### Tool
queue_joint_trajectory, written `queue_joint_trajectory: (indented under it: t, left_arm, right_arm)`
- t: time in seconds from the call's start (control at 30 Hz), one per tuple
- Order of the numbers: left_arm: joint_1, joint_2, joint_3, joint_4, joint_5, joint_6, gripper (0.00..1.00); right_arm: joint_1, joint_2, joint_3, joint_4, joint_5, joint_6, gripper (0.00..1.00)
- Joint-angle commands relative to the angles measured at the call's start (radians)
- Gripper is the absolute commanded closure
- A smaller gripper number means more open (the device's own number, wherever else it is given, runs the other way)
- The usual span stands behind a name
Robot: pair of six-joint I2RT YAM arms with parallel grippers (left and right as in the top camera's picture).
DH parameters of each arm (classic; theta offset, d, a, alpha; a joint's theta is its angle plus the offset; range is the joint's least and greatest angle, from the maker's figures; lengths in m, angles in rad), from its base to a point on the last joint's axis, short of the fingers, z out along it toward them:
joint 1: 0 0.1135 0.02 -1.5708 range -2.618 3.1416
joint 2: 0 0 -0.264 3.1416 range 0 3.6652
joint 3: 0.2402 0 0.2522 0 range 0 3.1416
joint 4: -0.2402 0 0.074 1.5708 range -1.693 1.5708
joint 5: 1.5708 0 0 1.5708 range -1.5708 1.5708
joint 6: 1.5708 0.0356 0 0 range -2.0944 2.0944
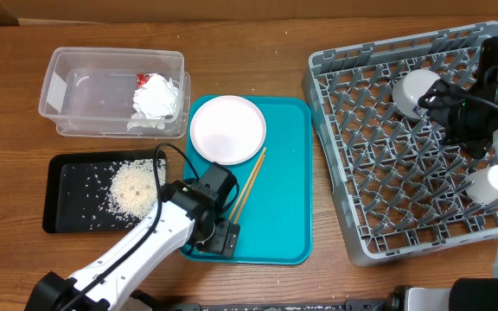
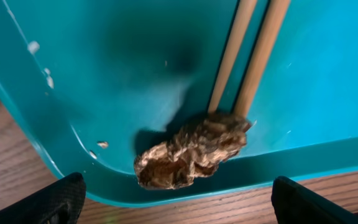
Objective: Sort waste into correct bins and load items into the dishwasher
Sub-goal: 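Reach left gripper to the food scrap on the teal tray and grasp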
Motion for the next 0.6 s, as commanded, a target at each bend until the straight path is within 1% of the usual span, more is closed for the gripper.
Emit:
queue_joint_trajectory:
  t: [0.0, 0.1, 0.2, 0.23, 0.33, 0.4, 0.43, 0.47, 0.5, 0.57]
  left_arm:
    - [-0.005, 0.003, -0.008, 0.008, 0.015, 0.005, 0.04]
    - [-0.006, 0.012, -0.008, 0.012, 0.055, 0.005, 0.03]
    - [-0.006, 0.033, -0.008, 0.012, 0.121, 0.004, 0.06]
    - [-0.006, 0.05, -0.008, 0.014, 0.144, 0.003, 0.07]
    - [-0.006, 0.093, -0.008, 0.015, 0.167, -0.01, 0.06]
    - [-0.006, 0.156, -0.008, 0.015, 0.201, -0.016, 0.08]
    - [-0.006, 0.173, -0.008, 0.015, 0.204, -0.019, 0.1]
    - [-0.006, 0.19, -0.008, 0.015, 0.203, -0.023, 0.14]
    - [-0.006, 0.207, -0.008, 0.015, 0.203, -0.023, 0.22]
    - [-0.006, 0.22, -0.008, 0.015, 0.188, -0.03, 0.26]
  right_arm:
    - [-0.002, 0.0, 0.005, 0.004, -0.006, -0.006, 0.05]
    - [-0.002, 0.0, 0.005, 0.003, -0.006, -0.006, 0.05]
    - [-0.002, 0.0, 0.005, 0.002, -0.006, -0.006, 0.05]
    - [-0.002, 0.0, 0.005, 0.002, -0.006, -0.006, 0.05]
    - [-0.002, 0.0, 0.005, 0.003, -0.006, -0.006, 0.05]
    - [-0.002, 0.0, 0.005, 0.002, -0.006, -0.006, 0.05]
    - [-0.002, 0.0, 0.005, 0.002, -0.006, -0.006, 0.05]
    - [-0.002, 0.0, 0.005, 0.002, -0.006, -0.006, 0.05]
    - [-0.002, 0.0, 0.005, 0.002, -0.006, -0.006, 0.05]
    - [-0.002, 0.0, 0.005, 0.002, -0.006, -0.006, 0.05]
